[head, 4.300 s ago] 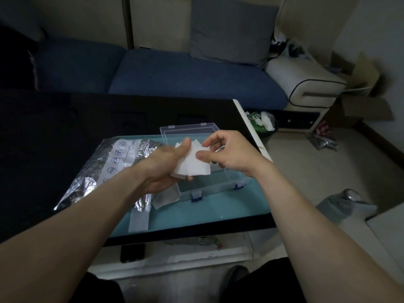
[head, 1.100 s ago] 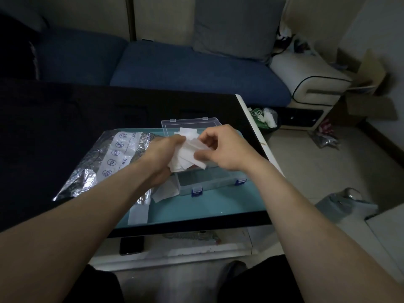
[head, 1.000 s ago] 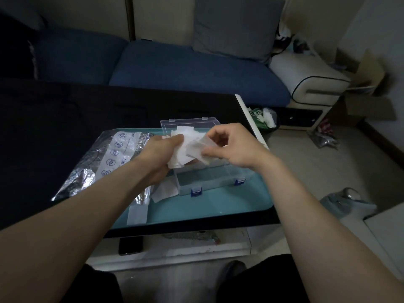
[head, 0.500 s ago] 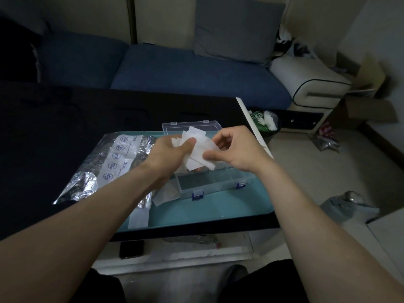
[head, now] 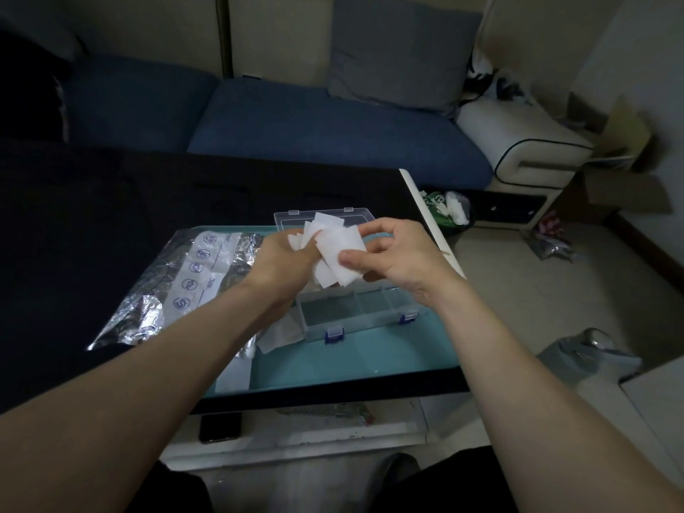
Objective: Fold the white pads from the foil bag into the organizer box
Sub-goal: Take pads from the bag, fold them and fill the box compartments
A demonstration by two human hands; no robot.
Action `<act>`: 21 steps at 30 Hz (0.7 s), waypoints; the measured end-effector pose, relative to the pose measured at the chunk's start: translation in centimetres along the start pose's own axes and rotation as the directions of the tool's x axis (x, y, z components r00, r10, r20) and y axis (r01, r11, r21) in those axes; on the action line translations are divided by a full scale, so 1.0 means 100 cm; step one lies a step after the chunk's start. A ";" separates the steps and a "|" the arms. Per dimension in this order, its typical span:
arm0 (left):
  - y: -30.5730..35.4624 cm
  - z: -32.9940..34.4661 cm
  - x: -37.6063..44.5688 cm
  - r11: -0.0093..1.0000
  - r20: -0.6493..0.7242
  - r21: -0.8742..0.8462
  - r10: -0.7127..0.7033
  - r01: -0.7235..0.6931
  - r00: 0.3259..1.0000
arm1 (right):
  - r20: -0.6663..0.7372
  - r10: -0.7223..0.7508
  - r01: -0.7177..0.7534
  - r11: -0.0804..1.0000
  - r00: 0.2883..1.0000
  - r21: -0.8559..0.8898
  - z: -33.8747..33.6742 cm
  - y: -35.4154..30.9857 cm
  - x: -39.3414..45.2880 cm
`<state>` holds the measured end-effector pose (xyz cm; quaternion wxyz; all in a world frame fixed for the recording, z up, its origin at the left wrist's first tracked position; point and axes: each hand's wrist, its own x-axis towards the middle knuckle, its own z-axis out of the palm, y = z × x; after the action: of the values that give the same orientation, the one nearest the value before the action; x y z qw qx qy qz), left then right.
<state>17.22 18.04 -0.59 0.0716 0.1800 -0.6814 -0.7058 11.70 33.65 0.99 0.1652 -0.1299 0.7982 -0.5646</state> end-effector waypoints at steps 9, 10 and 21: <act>-0.002 -0.003 0.013 0.988 -0.406 -0.121 0.040 -0.098 0.913 | 0.101 0.279 -0.285 0.769 0.955 0.573 0.035 -0.007 -0.001; -0.002 -0.002 0.013 0.985 -0.431 -0.111 0.075 -0.136 0.899 | 0.109 0.281 -0.288 0.739 0.953 0.609 0.043 -0.009 -0.001; 0.003 -0.001 0.009 0.974 -0.428 -0.155 0.084 -0.164 0.900 | -0.162 0.296 -0.139 0.778 0.941 0.612 0.043 -0.010 0.002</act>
<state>16.34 17.64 -0.46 0.2775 0.2757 -0.5910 -0.7055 13.31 29.53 0.61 0.1605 0.0940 0.6057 -0.7736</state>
